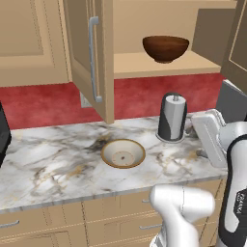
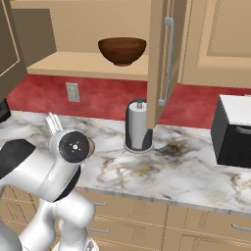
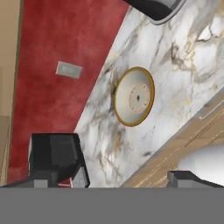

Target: Open the cabinet. Pick the bowls from the counter and place them in the cabinet. Then close the cabinet.

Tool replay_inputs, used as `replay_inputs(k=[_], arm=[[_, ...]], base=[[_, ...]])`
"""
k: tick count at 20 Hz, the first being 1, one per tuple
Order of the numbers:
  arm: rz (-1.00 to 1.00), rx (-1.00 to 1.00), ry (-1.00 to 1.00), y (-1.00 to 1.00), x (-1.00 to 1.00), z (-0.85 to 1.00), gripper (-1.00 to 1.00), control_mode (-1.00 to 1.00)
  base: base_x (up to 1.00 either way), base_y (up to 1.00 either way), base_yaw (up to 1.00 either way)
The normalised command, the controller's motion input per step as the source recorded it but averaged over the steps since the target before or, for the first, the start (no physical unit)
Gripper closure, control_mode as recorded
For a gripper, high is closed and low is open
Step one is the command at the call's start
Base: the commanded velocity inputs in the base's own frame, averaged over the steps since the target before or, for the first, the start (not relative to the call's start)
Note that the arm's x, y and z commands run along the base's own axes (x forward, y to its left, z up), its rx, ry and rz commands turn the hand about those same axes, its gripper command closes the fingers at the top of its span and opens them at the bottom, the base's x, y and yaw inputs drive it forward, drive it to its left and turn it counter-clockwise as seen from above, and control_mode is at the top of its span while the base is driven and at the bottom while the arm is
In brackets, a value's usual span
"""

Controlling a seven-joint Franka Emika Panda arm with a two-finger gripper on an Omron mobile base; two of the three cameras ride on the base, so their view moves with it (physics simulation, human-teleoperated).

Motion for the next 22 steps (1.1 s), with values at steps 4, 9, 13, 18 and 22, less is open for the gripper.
replay_inputs(k=[4, 9, 13, 18, 22], arm=[[0.07, -0.11, 0.03, 0.31, 0.48, -0.13, -1.00, -1.00], [0.08, -0.15, 0.09, 0.16, 0.36, -0.28, -1.00, -1.00], [0.06, -0.16, 0.12, 0.00, 0.23, -0.38, -1.00, -1.00], [0.05, -0.11, 0.08, 0.01, 0.24, -0.34, -1.00, -1.00], [0.03, -0.07, 0.08, 0.06, 0.22, -0.37, -1.00, -1.00]], base=[[0.00, 0.00, 0.00], [0.00, 0.00, 0.00], [0.00, 0.00, 0.00], [0.00, 0.00, 0.00], [0.00, 0.00, 0.00]])
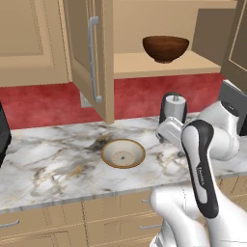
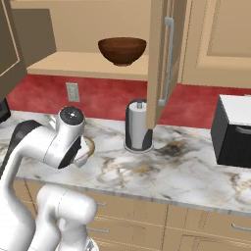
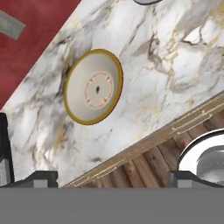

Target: Open the cabinet. Pick the bowls from the counter and place them in the cabinet. Then close the cabinet.

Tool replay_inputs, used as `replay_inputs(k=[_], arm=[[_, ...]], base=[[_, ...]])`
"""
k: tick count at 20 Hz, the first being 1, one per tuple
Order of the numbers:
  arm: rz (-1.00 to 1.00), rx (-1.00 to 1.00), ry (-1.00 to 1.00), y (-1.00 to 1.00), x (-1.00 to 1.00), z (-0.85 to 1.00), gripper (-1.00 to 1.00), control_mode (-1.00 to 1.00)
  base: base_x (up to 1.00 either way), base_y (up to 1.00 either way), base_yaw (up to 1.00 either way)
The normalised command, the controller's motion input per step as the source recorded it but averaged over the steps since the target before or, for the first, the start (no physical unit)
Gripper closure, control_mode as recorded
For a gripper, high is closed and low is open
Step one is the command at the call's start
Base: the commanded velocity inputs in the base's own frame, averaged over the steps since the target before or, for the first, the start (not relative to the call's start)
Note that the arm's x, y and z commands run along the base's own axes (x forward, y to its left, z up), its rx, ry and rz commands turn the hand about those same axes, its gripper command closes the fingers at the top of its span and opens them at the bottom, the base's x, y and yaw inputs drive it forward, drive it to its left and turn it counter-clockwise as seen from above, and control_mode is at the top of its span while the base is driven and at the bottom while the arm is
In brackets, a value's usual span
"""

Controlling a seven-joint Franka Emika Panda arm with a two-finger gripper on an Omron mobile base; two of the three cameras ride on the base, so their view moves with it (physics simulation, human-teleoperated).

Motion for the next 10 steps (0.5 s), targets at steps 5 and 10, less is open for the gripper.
replay_inputs(k=[5, 10], arm=[[0.03, -0.07, 0.07, 0.08, 0.21, -0.41, -1.00, -1.00], [0.02, -0.05, 0.02, 0.10, 0.22, -0.41, -1.00, -1.00]], base=[[0.00, 0.00, 0.00], [0.00, 0.00, 0.00]])
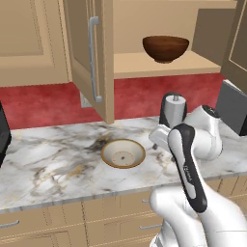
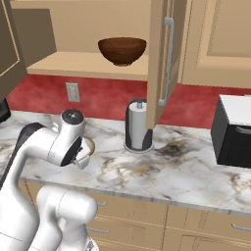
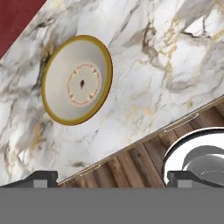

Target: Open the cabinet. Pick the bowls from the counter and place them in the cabinet. Then close the cabinet.

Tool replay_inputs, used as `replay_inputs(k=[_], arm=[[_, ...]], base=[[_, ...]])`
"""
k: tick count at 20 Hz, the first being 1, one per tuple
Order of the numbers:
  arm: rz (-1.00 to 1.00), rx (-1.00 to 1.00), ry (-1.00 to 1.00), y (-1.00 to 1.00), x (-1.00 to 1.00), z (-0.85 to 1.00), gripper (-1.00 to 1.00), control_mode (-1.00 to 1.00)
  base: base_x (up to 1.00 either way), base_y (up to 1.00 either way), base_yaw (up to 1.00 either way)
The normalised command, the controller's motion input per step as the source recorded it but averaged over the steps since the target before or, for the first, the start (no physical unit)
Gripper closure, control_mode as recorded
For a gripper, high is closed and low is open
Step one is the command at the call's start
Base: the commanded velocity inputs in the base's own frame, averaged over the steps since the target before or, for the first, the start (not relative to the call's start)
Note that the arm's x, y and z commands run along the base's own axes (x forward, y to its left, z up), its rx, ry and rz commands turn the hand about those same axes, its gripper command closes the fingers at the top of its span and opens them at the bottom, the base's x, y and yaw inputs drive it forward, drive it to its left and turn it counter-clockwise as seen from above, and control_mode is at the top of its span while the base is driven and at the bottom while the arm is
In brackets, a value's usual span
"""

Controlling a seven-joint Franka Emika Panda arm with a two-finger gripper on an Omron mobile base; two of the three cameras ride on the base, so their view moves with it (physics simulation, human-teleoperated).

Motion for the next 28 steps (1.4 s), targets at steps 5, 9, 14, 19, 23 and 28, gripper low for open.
replay_inputs(k=[5, 9, 14, 19, 23, 28], arm=[[0.01, -0.01, 0.01, 0.06, 0.27, -0.39, -1.00, -1.00], [0.00, -0.02, 0.02, 0.10, 0.42, -0.44, -1.00, -1.00], [0.00, -0.02, 0.01, 0.09, 0.51, -0.37, -1.00, -1.00], [0.00, -0.07, 0.05, 0.17, 0.57, -0.41, -1.00, -1.00], [0.00, -0.06, 0.06, 0.17, 0.59, -0.33, -1.00, -1.00], [0.00, -0.10, 0.05, 0.14, 0.46, -0.32, -1.00, -1.00]], base=[[0.00, 0.00, 0.00], [0.00, 0.00, 0.00], [0.00, 0.00, 0.00], [0.00, 0.00, 0.00], [0.00, 0.00, 0.00], [0.00, 0.00, 0.00]])
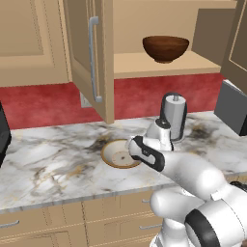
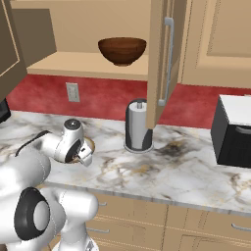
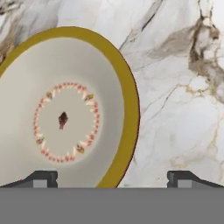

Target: Open the cabinet. Pick the bowls from the counter and place them in the cabinet. Then close the cabinet.

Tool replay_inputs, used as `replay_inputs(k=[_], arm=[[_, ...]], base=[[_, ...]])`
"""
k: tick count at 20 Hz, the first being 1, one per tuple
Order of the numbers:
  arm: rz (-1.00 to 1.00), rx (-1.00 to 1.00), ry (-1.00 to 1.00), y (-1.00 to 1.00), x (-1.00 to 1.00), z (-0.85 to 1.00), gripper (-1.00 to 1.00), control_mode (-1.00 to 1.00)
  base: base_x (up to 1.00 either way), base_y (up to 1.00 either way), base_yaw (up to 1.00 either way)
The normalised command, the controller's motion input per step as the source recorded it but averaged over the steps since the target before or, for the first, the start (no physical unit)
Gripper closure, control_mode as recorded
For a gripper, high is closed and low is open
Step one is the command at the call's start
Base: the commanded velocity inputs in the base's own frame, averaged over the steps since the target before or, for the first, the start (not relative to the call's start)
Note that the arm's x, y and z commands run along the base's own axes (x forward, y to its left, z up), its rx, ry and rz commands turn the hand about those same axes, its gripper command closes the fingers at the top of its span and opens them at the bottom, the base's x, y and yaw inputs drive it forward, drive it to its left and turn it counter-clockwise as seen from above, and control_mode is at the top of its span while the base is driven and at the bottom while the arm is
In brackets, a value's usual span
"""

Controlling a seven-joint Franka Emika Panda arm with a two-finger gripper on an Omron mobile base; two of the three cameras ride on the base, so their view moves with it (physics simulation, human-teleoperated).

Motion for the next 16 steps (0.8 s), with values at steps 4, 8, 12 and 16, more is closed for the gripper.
replay_inputs(k=[4, 8, 12, 16], arm=[[0.00, -0.08, 0.04, 0.00, 0.23, -0.24, -1.00, -1.00], [0.00, -0.03, 0.02, 0.00, 0.15, -0.07, -1.00, -1.00], [0.00, 0.00, 0.01, 0.00, 0.09, -0.10, -1.00, -1.00], [0.00, 0.00, 0.00, 0.00, 0.00, -0.26, -1.00, -1.00]], base=[[0.00, 0.00, 0.00], [0.00, 0.00, 0.00], [0.00, 0.00, 0.00], [0.00, 0.00, 0.00]])
